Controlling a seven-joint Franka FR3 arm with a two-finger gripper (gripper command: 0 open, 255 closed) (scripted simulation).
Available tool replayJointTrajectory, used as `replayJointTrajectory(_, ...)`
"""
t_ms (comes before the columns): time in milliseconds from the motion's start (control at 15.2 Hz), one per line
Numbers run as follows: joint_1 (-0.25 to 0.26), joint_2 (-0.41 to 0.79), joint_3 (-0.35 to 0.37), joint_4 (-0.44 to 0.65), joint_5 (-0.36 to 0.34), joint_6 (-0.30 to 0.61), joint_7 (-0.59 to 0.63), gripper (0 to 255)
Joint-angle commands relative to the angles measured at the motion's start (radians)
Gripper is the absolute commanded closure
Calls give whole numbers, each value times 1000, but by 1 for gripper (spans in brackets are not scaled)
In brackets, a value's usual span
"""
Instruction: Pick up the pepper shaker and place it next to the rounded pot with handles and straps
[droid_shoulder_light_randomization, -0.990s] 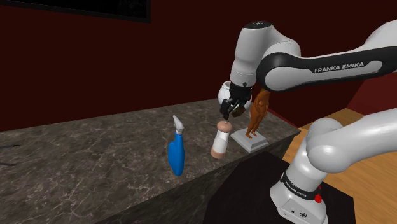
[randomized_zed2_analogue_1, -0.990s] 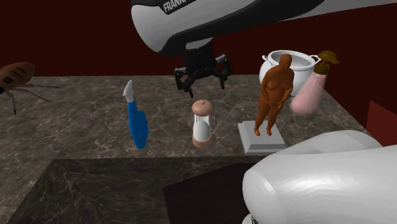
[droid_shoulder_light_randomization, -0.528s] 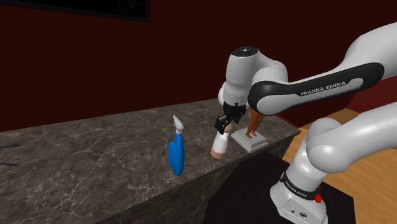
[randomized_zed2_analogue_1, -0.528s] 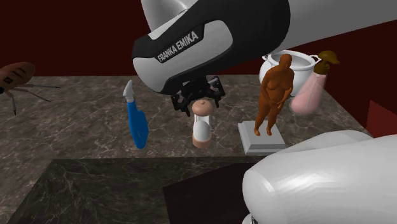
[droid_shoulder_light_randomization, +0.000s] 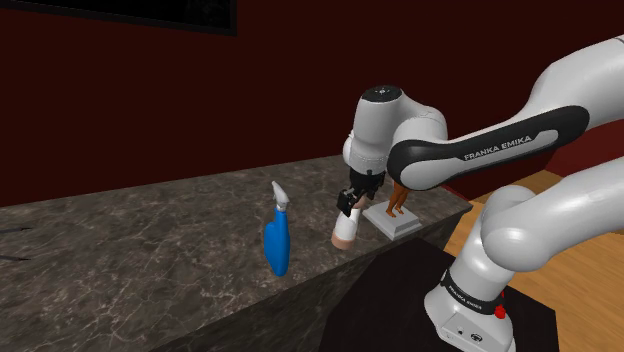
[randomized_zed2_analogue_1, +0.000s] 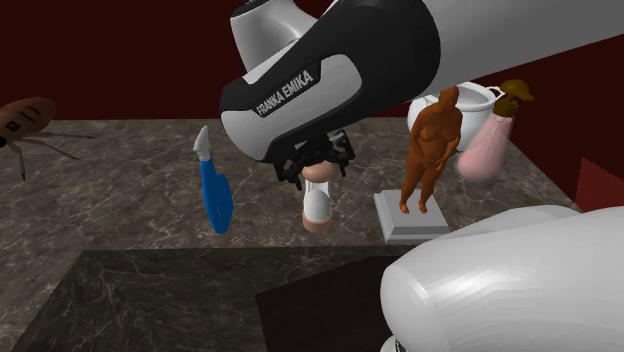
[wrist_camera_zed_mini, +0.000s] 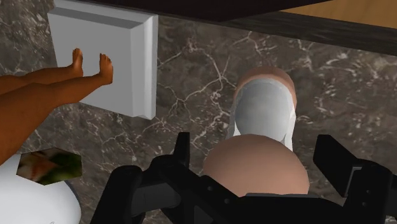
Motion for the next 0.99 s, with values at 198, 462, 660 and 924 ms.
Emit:
replayJointTrajectory(198,0,0,0,0,0,1,0,0)
replayJointTrajectory(462,0,0,0,-1,0,1,0,255)
replayJointTrajectory(660,0,0,0,0,0,1,0,255)
replayJointTrajectory(924,2,-8,-4,8,1,-15,-5,255)
